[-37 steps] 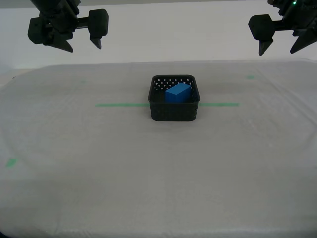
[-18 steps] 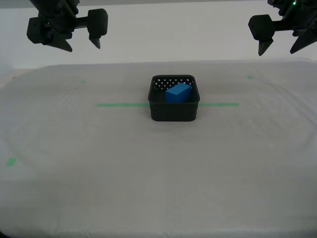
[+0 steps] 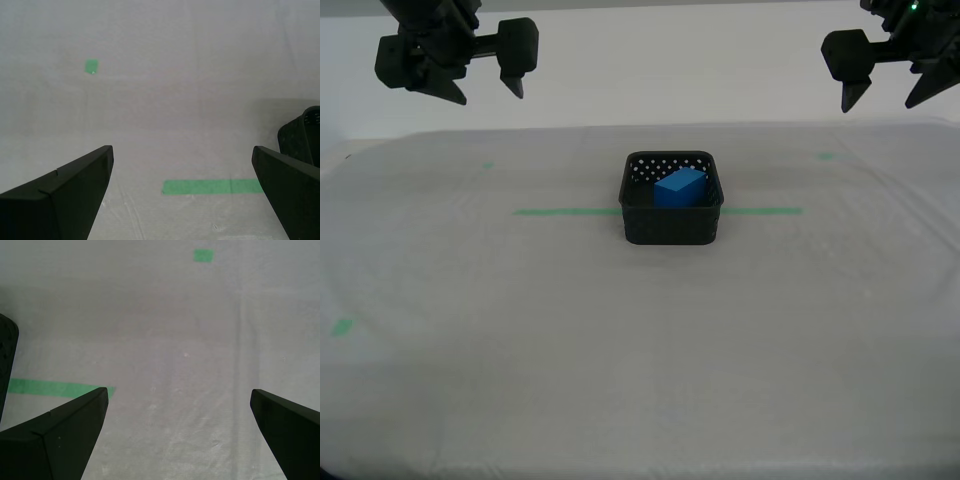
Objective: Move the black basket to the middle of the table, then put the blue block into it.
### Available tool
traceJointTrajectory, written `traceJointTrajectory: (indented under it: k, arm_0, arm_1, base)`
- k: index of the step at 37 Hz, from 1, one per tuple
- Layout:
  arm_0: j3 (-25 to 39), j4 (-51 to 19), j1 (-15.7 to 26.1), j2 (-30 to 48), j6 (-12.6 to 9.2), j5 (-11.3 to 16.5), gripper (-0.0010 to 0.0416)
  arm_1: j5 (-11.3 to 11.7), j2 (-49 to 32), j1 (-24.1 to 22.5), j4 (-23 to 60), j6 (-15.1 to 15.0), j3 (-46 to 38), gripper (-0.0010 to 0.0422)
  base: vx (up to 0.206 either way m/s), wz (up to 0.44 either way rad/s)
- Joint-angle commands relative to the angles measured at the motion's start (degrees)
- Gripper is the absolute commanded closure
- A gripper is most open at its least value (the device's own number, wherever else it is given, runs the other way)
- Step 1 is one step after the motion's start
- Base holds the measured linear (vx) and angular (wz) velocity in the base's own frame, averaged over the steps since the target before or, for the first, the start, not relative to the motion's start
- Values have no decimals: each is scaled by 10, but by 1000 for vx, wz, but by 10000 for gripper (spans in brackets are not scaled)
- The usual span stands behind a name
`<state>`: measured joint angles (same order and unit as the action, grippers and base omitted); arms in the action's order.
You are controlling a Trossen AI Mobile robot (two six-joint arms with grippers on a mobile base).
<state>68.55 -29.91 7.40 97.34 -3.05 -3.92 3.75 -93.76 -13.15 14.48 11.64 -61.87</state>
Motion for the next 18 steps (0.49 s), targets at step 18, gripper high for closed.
traceJointTrajectory:
  k: [18]
  arm_0:
    - [0,1,0,0,1,0,7]
  arm_1:
    - [-2,0,0,-1,-2,0,32]
  base:
    - [0,0]
